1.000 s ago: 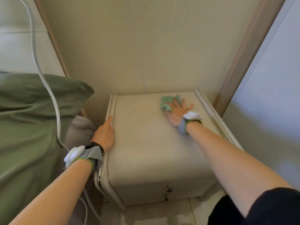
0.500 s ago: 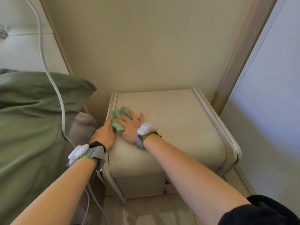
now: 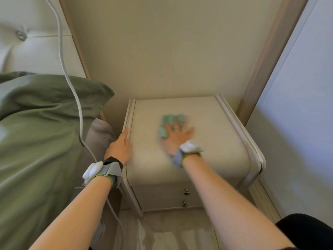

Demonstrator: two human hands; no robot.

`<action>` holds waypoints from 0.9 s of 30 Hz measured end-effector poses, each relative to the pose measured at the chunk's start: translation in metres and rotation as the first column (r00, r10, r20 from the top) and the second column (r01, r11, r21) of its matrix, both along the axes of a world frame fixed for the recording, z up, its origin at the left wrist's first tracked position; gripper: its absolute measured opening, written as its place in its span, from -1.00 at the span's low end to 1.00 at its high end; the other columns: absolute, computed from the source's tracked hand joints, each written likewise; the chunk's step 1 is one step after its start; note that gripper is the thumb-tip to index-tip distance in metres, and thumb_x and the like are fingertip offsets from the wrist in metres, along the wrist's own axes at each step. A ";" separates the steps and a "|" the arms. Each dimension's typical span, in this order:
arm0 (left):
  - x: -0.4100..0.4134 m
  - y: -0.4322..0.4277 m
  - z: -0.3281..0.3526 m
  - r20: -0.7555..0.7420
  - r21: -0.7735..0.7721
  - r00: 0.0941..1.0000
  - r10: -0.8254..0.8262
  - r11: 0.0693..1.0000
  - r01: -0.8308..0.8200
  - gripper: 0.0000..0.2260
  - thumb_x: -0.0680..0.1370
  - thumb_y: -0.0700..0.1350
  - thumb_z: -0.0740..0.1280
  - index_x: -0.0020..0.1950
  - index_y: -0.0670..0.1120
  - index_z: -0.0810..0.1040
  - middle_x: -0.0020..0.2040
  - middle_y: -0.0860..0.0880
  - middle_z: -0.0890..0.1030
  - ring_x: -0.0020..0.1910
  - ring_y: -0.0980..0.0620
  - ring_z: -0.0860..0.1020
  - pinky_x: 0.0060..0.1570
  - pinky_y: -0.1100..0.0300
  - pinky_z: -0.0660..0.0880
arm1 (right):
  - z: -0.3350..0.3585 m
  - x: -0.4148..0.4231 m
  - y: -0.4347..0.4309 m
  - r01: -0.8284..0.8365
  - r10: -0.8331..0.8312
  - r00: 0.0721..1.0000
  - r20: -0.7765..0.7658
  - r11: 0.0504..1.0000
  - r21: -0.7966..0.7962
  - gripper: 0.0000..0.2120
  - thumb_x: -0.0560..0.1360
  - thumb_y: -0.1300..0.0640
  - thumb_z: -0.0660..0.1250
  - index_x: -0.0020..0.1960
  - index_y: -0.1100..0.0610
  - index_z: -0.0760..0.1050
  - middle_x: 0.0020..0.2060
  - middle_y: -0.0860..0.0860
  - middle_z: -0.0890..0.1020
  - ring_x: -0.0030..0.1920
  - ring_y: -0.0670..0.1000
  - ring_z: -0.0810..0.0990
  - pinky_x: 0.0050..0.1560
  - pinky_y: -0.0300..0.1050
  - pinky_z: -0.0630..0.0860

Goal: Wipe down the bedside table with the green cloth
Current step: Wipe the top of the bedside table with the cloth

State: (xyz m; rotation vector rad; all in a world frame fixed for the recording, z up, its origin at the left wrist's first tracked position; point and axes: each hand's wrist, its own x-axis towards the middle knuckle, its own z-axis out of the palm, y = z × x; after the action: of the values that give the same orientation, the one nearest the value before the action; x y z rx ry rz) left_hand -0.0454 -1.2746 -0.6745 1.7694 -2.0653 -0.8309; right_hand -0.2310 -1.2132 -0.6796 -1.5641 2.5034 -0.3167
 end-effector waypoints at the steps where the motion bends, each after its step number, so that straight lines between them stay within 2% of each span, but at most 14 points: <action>1: 0.002 0.001 -0.001 -0.010 0.000 1.000 -0.012 1.000 0.012 -0.56 0.62 0.02 -0.03 0.51 0.27 0.09 0.42 -0.18 0.41 0.29 -0.28 0.43 0.26 -0.03 0.37 | -0.001 0.037 -0.006 -0.151 0.151 0.988 -0.023 0.989 0.001 -0.40 0.54 -0.13 0.07 0.53 -0.07 -0.01 0.55 0.05 -0.03 0.52 0.24 -0.11 0.41 0.38 -0.16; 3: 0.008 0.002 -0.004 -0.076 -0.004 0.996 -0.045 0.999 0.045 -0.56 0.61 0.07 0.02 0.49 0.29 0.11 0.43 -0.15 0.41 0.33 -0.27 0.42 0.32 -0.02 0.36 | 0.000 0.087 -0.008 -0.358 0.358 0.930 -0.080 0.934 0.018 -0.41 0.56 -0.09 0.00 0.54 -0.02 -0.08 0.55 0.00 -0.06 0.53 0.20 -0.14 0.43 0.33 -0.15; 5: 0.014 0.006 -0.008 -0.170 0.004 0.985 -0.043 0.999 0.044 -0.58 0.63 0.04 0.03 0.49 0.25 0.15 0.46 -0.08 0.38 0.38 -0.19 0.39 0.35 0.08 0.32 | -0.002 0.084 -0.004 -0.431 0.431 0.899 -0.080 0.902 0.020 -0.43 0.57 -0.10 -0.03 0.54 -0.04 -0.08 0.55 -0.05 -0.04 0.54 0.17 -0.11 0.45 0.31 -0.12; 6: 0.016 0.009 -0.009 -0.200 0.010 0.979 -0.035 0.999 0.038 -0.59 0.64 0.00 0.01 0.50 0.22 0.16 0.47 -0.06 0.36 0.38 -0.16 0.39 0.30 0.14 0.30 | -0.003 0.065 0.000 -0.418 0.417 0.905 -0.079 0.908 0.007 -0.44 0.57 -0.13 -0.03 0.53 -0.08 -0.05 0.55 -0.08 -0.03 0.54 0.17 -0.10 0.45 0.31 -0.12; 8: 0.019 0.016 -0.009 -0.245 0.025 0.969 -0.027 0.999 0.034 -0.58 0.66 -0.04 -0.03 0.53 0.17 0.16 0.48 -0.03 0.35 0.28 -0.07 0.47 0.12 0.23 0.28 | -0.005 0.010 0.015 -0.264 0.261 0.963 -0.069 0.964 -0.025 -0.47 0.56 -0.16 0.00 0.51 -0.13 0.01 0.54 -0.09 0.01 0.54 0.17 -0.07 0.44 0.33 -0.15; 9: 0.019 0.020 -0.009 -0.268 0.028 0.963 -0.031 0.999 0.040 -0.58 0.66 -0.05 -0.04 0.53 0.16 0.15 0.47 -0.03 0.36 0.11 0.04 0.52 0.05 0.26 0.28 | -0.006 -0.022 0.027 -0.142 0.140 0.988 -0.065 0.989 -0.026 -0.47 0.56 -0.14 0.02 0.51 -0.13 0.04 0.54 -0.06 0.03 0.53 0.18 -0.06 0.43 0.34 -0.17; 11: 0.018 0.024 -0.007 -0.312 0.030 0.950 -0.023 0.999 0.035 -0.58 0.66 -0.05 -0.05 0.53 0.15 0.15 0.44 -0.04 0.39 -0.21 0.25 0.41 -0.05 0.29 0.31 | -0.007 -0.080 0.061 0.130 -0.131 0.984 -0.118 0.991 -0.015 -0.47 0.55 -0.14 -0.01 0.51 -0.13 0.03 0.55 -0.03 0.01 0.53 0.20 -0.10 0.43 0.36 -0.20; 14: 0.020 0.025 -0.007 -0.347 0.041 0.938 0.007 0.999 0.008 -0.58 0.66 -0.05 -0.04 0.52 0.15 0.17 0.42 -0.04 0.41 -0.25 0.25 0.36 -0.03 0.27 0.30 | -0.007 -0.110 0.095 0.420 -0.412 0.880 -0.236 0.908 -0.018 -0.43 0.54 -0.17 -0.12 0.52 -0.05 0.00 0.55 0.02 -0.02 0.52 0.26 -0.21 0.41 0.40 -0.29; 16: 0.020 0.025 -0.009 -0.359 0.029 0.933 0.006 1.000 0.004 -0.59 0.66 -0.05 -0.04 0.52 0.15 0.18 0.44 -0.03 0.39 -0.10 0.19 0.48 0.02 0.28 0.29 | -0.008 -0.088 0.089 0.446 -0.426 0.855 -0.295 0.895 0.001 -0.35 0.51 -0.19 -0.09 0.52 0.08 0.03 0.53 0.16 0.02 0.51 0.29 -0.21 0.40 0.42 -0.30; 18: 0.020 0.025 -0.010 -0.351 0.018 0.937 0.005 1.000 0.001 -0.59 0.66 -0.04 -0.03 0.52 0.15 0.19 0.47 -0.01 0.36 0.14 0.00 0.48 0.09 0.26 0.23 | -0.013 -0.045 0.066 0.330 -0.327 0.907 -0.265 0.943 -0.035 -0.32 0.49 -0.18 -0.03 0.52 0.15 0.06 0.52 0.23 0.06 0.51 0.30 -0.14 0.40 0.40 -0.29; 21: 0.019 0.021 -0.015 -0.341 0.017 0.940 0.004 1.000 0.002 -0.59 0.66 -0.04 -0.02 0.52 0.16 0.20 0.47 0.01 0.35 0.22 -0.03 0.43 0.18 0.22 0.25 | -0.017 0.040 0.031 -0.055 0.011 0.975 -0.221 0.980 -0.192 -0.35 0.47 -0.12 -0.07 0.49 0.15 0.14 0.50 0.18 0.19 0.51 0.23 0.07 0.47 0.31 -0.15; 24: 0.022 0.017 -0.020 -0.419 0.022 0.908 -0.003 1.000 0.013 -0.60 0.66 -0.08 0.01 0.51 0.10 0.23 0.49 0.01 0.33 0.44 -0.04 0.33 0.42 0.13 0.21 | -0.011 0.103 0.017 -0.418 0.391 0.897 -0.205 0.902 -0.107 -0.40 0.52 -0.03 0.06 0.50 0.18 0.10 0.49 0.18 0.18 0.50 0.18 0.11 0.50 0.15 -0.01; 26: 0.026 0.016 -0.022 -0.482 0.040 0.876 -0.015 0.998 0.039 -0.60 0.66 -0.08 0.01 0.51 0.06 0.23 0.49 0.03 0.32 0.47 0.01 0.29 0.46 0.12 0.18 | -0.010 0.096 0.016 -0.514 0.483 0.846 -0.224 0.852 -0.102 -0.43 0.52 -0.01 0.04 0.48 0.17 0.15 0.47 0.18 0.24 0.48 0.18 0.16 0.50 0.14 0.05; 27: 0.028 0.015 -0.022 -0.485 0.041 0.874 -0.033 0.997 0.061 -0.60 0.66 -0.07 0.01 0.52 0.06 0.21 0.50 0.05 0.30 0.48 0.03 0.26 0.48 0.11 0.16 | -0.011 0.082 0.015 -0.508 0.467 0.844 -0.265 0.854 -0.110 -0.43 0.51 -0.05 -0.02 0.47 0.14 0.18 0.46 0.15 0.28 0.47 0.18 0.20 0.49 0.15 0.07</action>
State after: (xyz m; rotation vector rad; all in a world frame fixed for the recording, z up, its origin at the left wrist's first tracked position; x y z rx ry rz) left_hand -0.0177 -1.2591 -0.6964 1.3531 -1.7654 -1.2129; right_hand -0.1493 -1.1984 -0.6909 -2.3620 2.1503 -0.2995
